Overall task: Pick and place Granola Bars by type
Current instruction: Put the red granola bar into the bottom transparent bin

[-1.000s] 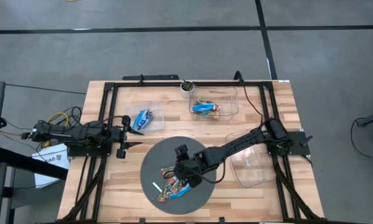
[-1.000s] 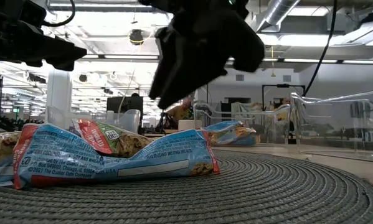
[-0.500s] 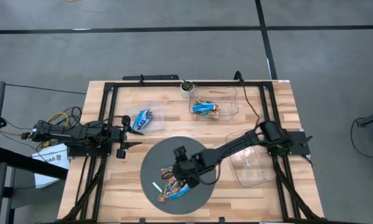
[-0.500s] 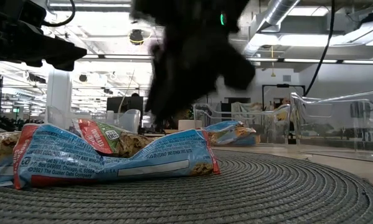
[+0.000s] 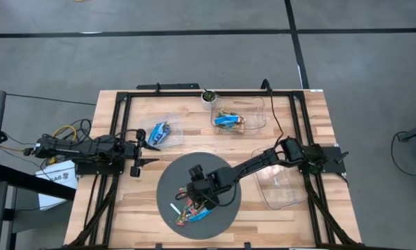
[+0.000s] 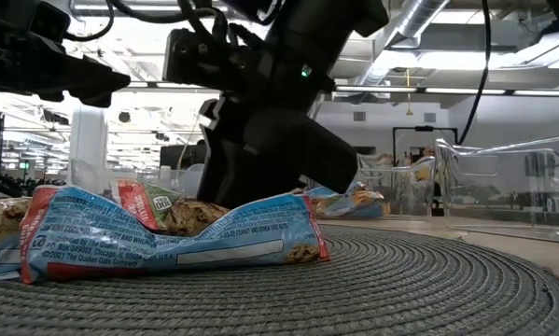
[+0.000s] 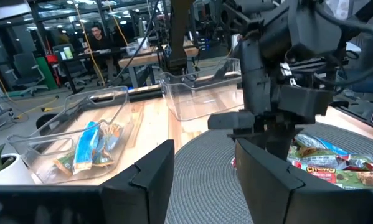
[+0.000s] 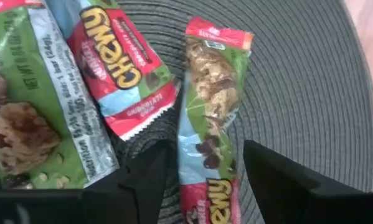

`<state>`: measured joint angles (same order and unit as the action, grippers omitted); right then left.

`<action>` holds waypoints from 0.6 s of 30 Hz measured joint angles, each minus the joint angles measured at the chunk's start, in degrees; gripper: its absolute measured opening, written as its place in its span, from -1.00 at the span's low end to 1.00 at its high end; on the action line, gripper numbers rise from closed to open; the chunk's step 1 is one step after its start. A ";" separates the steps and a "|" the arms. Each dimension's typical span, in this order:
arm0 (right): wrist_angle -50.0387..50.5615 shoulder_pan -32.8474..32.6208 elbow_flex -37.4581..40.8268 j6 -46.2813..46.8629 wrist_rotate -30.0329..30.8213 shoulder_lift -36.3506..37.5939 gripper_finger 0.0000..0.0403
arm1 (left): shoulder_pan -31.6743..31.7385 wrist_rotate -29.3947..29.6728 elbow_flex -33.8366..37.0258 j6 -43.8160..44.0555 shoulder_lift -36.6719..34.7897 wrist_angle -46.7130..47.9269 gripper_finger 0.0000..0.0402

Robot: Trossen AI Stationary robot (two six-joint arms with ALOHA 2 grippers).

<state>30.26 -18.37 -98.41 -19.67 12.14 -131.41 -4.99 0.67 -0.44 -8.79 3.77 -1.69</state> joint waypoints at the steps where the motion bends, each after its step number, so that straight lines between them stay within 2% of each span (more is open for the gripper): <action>1: 0.06 0.12 0.00 0.11 -0.25 0.03 0.00 | 0.01 0.00 0.01 0.00 0.02 0.01 -0.19; 5: 0.13 0.22 0.00 0.14 -0.74 0.04 0.00 | 0.01 0.00 0.01 0.00 0.02 0.00 -0.19; 8: 0.37 0.48 0.00 0.20 -0.76 0.04 -0.09 | -0.01 0.00 -0.01 -0.01 0.00 0.00 -0.19; 18: 0.67 0.50 0.07 1.65 -0.39 -0.05 -0.71 | -0.01 -0.02 -0.01 -0.01 0.00 0.01 -0.19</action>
<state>30.93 -17.87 -98.35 -18.02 11.75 -131.46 -4.99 0.64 -0.45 -8.80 3.77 -1.69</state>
